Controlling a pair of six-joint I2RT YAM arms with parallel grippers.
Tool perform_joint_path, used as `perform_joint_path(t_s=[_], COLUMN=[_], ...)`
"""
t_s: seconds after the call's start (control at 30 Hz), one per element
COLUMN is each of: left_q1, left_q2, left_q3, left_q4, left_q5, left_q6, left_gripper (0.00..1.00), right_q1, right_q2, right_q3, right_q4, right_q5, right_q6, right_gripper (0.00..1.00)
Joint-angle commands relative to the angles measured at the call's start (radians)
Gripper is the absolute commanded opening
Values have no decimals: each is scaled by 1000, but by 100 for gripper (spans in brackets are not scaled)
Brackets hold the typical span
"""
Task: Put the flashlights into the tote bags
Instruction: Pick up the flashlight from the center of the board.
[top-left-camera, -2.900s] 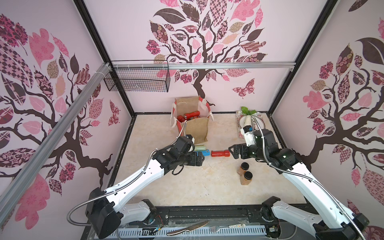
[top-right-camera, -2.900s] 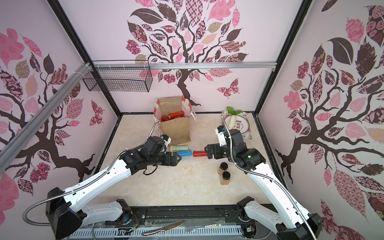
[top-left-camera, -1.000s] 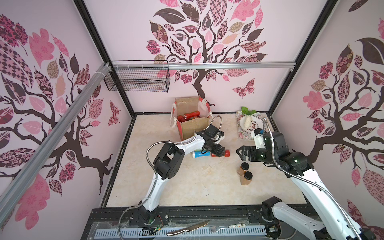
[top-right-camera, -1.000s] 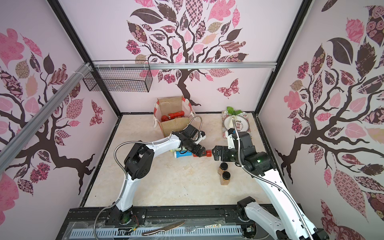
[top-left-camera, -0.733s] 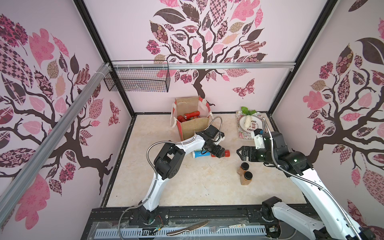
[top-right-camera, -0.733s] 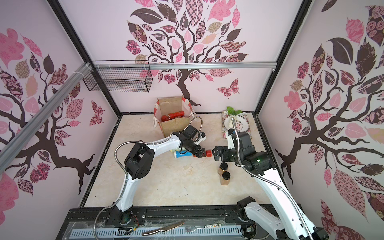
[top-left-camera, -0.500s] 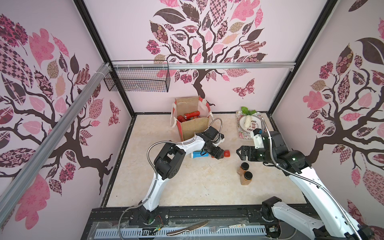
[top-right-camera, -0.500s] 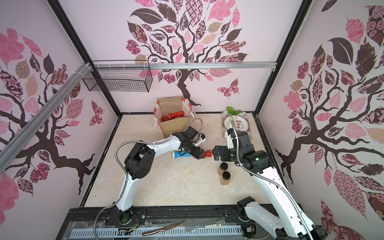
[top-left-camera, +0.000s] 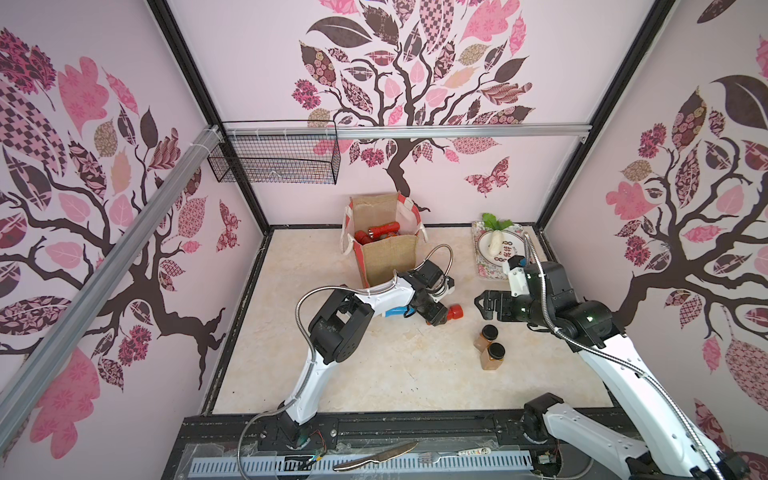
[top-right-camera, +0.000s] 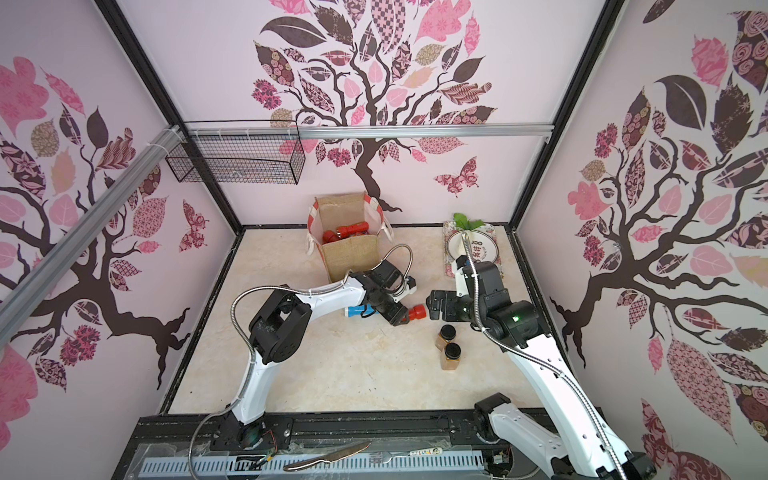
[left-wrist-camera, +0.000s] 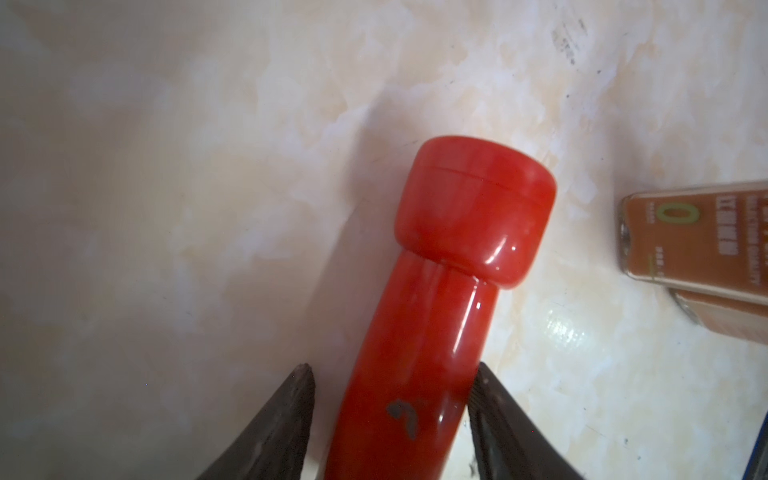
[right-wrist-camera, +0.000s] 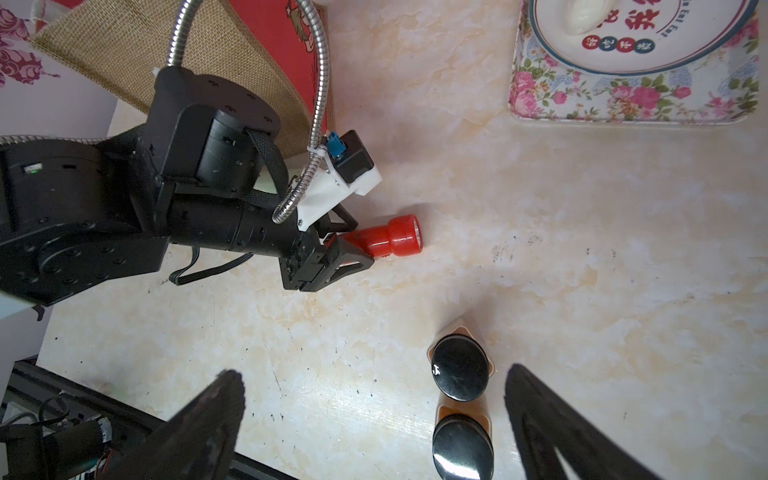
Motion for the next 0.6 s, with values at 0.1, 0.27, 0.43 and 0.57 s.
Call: perform_joint_path(t_s=[0.1, 0.27, 0.43, 0.57], left_q1=[-8, -20, -30, -30], left_q2=[-35, -48, -52, -49], left_q3=[-53, -74, -78, -84], left_q4=[-45, -47, -49, -42], left_q5=[-29, -57, -69, -63], left_q6=[22, 21, 15, 0], left_gripper=[54, 54, 54, 49], right_q1=[-2, -2, -3, -3], right_q2=[-18, -17, -17, -20], right_q3=[38, 44, 49, 49], right_q4=[11, 20, 30, 29], right_q5=[21, 26, 35, 40], right_q6=[-14, -18, -25, -27], right_gripper=[100, 100, 100, 100])
